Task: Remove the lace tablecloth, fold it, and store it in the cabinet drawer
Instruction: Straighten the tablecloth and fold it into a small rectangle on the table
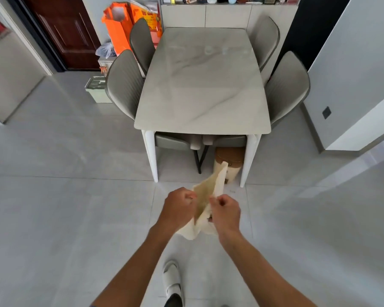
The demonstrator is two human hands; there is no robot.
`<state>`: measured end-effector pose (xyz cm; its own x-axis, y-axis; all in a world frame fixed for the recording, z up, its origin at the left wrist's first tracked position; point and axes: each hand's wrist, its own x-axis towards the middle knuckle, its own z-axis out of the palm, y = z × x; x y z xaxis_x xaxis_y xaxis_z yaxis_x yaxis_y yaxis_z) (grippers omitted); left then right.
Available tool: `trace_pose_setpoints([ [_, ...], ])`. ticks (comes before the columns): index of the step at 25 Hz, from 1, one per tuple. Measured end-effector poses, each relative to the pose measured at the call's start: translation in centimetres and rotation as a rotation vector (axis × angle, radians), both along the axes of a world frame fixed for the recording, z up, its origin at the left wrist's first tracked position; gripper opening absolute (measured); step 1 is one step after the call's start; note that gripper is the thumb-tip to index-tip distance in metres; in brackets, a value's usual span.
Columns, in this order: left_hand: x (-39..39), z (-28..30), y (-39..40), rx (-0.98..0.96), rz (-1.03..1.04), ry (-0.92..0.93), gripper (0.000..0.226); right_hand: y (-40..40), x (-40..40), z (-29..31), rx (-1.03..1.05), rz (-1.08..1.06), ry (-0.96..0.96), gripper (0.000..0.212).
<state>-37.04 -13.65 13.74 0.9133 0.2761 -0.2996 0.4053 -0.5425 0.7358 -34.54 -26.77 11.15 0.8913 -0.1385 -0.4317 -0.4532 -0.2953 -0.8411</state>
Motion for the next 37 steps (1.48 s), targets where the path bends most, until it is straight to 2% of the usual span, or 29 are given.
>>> trace_pose_setpoints([
  [2,0.2,0.5,-0.8,-0.066,-0.119,0.012,0.021,0.9,-0.6,0.8,0.082,-0.011,0.032,0.025],
  [4,0.1,0.8,-0.7,-0.106,-0.229,0.026,0.038,0.8,-0.4,1.6,0.166,-0.044,0.088,0.024],
  [6,-0.1,0.9,-0.6,-0.027,-0.273,0.019,0.053,0.5,-0.3,2.2,0.228,-0.002,0.126,0.018],
  [9,-0.2,0.4,-1.0,0.192,-0.166,-0.105,0.033,0.1,-0.4,2.7,0.465,0.114,0.21,0.021],
  [11,-0.2,0.2,-0.9,0.187,-0.121,-0.177,0.021,-0.7,-0.2,2.5,0.524,0.19,0.206,0.022],
  [13,0.0,0.4,-0.5,0.142,-0.116,-0.217,0.019,-2.1,0.5,1.8,0.399,0.214,0.051,0.019],
  [15,0.3,0.9,0.0,0.129,-0.084,-0.265,0.021,-3.9,1.4,1.0,0.089,0.24,-0.212,0.016],
  [18,1.1,2.1,0.4,0.102,-0.107,-0.312,0.022,-5.2,2.6,0.9,-0.256,0.439,-0.534,0.041],
  [21,1.6,3.3,0.6,0.12,-0.19,-0.353,0.022,-4.7,3.5,1.4,-0.379,0.613,-0.767,0.036],
  [24,1.9,4.0,0.9,0.164,-0.212,-0.382,0.023,-3.4,3.2,1.6,-0.422,0.598,-0.883,0.026],
  [27,1.9,4.3,1.6,0.189,-0.215,-0.402,0.025,-2.9,2.9,1.2,-0.419,0.549,-0.879,0.021],
  [29,2.1,4.8,2.5,0.177,-0.183,-0.415,0.025,-3.7,3.1,0.4,-0.555,0.619,-0.785,0.03],
  [32,2.9,5.8,4.7,0.157,-0.1,-0.47,0.026,-6.6,3.8,-1.4,-0.889,0.812,-0.449,0.047],
  [34,3.4,6.6,6.5,0.204,-0.085,-0.507,0.027,-8.8,4.3,-2.3,-0.964,0.869,-0.235,0.055],
  [35,3.6,6.9,7.3,0.225,-0.094,-0.515,0.029,-9.8,4.5,-2.5,-0.977,0.867,-0.196,0.056],
  [37,3.7,7.5,8.6,0.24,-0.135,-0.494,0.031,-11.4,5.5,-2.5,-0.962,0.828,-0.256,0.048],
])
